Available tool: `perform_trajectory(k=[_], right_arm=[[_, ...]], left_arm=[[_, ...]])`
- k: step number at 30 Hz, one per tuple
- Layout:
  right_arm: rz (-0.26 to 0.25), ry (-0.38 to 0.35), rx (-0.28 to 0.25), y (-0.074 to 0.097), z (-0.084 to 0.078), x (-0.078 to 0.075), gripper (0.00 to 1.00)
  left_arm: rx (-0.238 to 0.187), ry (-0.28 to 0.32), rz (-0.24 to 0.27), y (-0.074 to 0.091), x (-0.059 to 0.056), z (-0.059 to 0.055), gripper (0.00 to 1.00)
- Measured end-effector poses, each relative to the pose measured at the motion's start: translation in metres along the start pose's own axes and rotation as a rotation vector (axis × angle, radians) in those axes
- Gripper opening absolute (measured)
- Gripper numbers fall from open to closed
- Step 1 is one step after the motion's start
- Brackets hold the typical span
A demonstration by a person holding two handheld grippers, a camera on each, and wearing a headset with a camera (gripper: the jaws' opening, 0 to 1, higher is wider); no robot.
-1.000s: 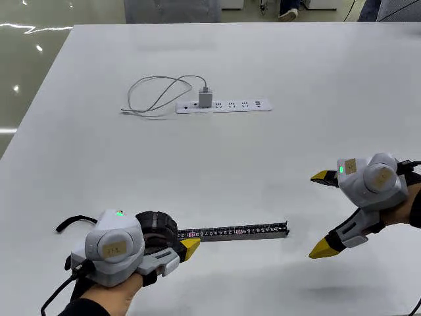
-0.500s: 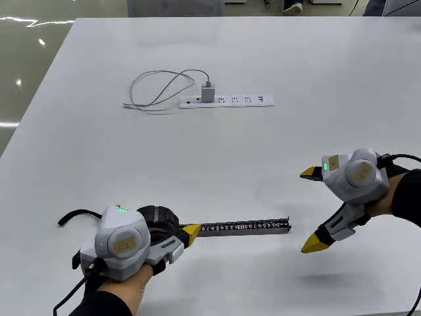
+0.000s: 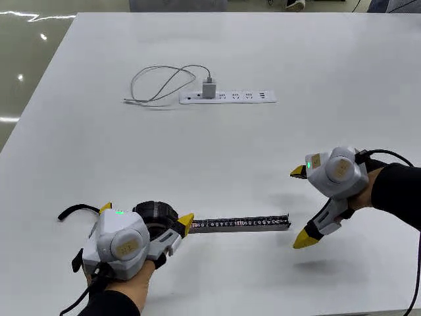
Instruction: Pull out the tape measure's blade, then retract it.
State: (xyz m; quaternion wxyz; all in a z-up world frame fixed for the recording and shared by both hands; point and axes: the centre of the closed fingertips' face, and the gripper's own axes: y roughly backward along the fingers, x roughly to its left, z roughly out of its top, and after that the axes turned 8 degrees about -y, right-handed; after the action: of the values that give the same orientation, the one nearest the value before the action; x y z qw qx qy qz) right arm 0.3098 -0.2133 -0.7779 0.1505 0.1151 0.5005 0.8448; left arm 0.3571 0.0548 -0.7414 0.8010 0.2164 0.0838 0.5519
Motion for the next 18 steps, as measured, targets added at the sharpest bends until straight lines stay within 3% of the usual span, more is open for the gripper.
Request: perform_trajectory(k=[3,6,8,11,13,15,18], right_arm=[[0.01,-0.005,0.001,-0.005,-0.003,-0.001,0.99],[0.013,-0.004,-0.002,-0.007,-0.003,0.002,0.98],[0.015,0.012,0.005,-0.009,-0.006,0.002,0.88],[0.023,0.013,0.005,-0.011,-0.006,0.004,0.86],[0.03,0.038,0.007,-0.011,-0.007,0.007,0.76],[0.035,0.05,0.016,-0.011,-0.008,0.008,0.71],[0.035,0.068,0.021,-0.013,-0.009,0.009,0.63]], left_arm=[[-0.031,-0.003,-0.007,0.001,-0.002,0.004,0.99],[-0.035,-0.014,-0.003,0.0,-0.001,0.005,0.99],[-0.036,-0.006,-0.007,0.0,-0.003,0.005,0.99],[-0.04,-0.009,-0.008,0.0,-0.004,0.006,0.99],[-0.04,-0.004,-0.01,-0.001,-0.004,0.006,0.99],[-0.013,-0.016,-0.007,-0.002,-0.004,0.001,0.99],[-0.017,-0.003,-0.007,-0.001,-0.003,0.001,0.99]])
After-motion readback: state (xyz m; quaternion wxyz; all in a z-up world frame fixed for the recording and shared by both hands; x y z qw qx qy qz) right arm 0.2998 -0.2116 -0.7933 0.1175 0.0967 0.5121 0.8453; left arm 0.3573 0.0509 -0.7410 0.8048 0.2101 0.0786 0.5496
